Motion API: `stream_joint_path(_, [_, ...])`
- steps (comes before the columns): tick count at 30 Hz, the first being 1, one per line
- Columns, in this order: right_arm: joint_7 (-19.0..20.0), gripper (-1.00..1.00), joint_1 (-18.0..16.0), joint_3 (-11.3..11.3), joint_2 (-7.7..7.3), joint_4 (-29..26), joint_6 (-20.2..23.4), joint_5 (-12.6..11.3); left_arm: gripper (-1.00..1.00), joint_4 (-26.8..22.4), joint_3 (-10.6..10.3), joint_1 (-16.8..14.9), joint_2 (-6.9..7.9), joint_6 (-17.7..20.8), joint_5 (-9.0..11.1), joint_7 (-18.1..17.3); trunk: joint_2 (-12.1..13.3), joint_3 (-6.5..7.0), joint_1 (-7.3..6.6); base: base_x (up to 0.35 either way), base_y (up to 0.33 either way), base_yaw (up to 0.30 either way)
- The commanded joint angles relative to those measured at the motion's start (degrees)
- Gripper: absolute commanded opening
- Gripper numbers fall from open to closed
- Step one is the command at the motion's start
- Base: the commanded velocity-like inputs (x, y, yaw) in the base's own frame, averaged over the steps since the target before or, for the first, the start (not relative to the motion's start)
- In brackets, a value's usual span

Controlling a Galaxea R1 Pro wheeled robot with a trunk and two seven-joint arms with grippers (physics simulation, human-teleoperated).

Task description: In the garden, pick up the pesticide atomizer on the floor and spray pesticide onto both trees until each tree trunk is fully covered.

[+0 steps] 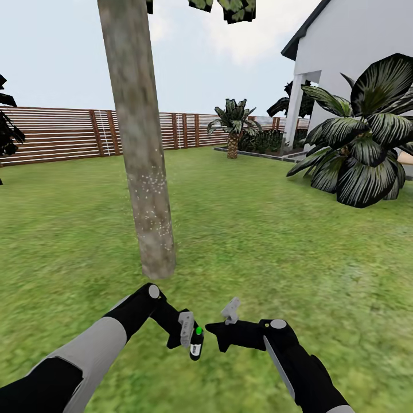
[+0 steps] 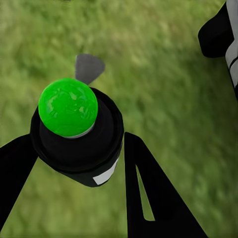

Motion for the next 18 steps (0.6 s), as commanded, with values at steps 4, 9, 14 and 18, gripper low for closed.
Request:
stream_joint_path(4, [0.3, -1.00, 0.0, -0.1, 0.02, -0.1, 0.3, 0.3, -1.00, -0.1, 0.0, 0.0, -0.09, -0.7, 2.4, -0.1, 0.0, -0.06, -0.01, 0.000, 0.000, 0.000])
stream_joint_path(9, [0.3, -1.00, 0.0, -0.1, -0.02, -0.1, 0.3, 0.3, -1.00, -0.7, 0.0, 0.0, -0.09, -0.7, 4.6, -0.1, 0.0, -0.06, -0.01, 0.000, 0.000, 0.000])
stream_joint_path(14, [0.3, -1.00, 0.0, -0.1, 0.01, -0.1, 0.3, 0.3, -1.00, -0.7, 0.0, 0.0, 0.00, -0.7, 4.6, -0.1, 0.0, -0.06, -0.01, 0.000, 0.000, 0.000])
stream_joint_path(18, [0.3, -1.00, 0.0, -0.1, -0.03, -0.1, 0.3, 0.3, -1.00, -0.6, -0.1, 0.0, 0.24, -0.7, 4.6, -0.1, 0.0, -0.06, -0.01, 0.000, 0.000, 0.000])
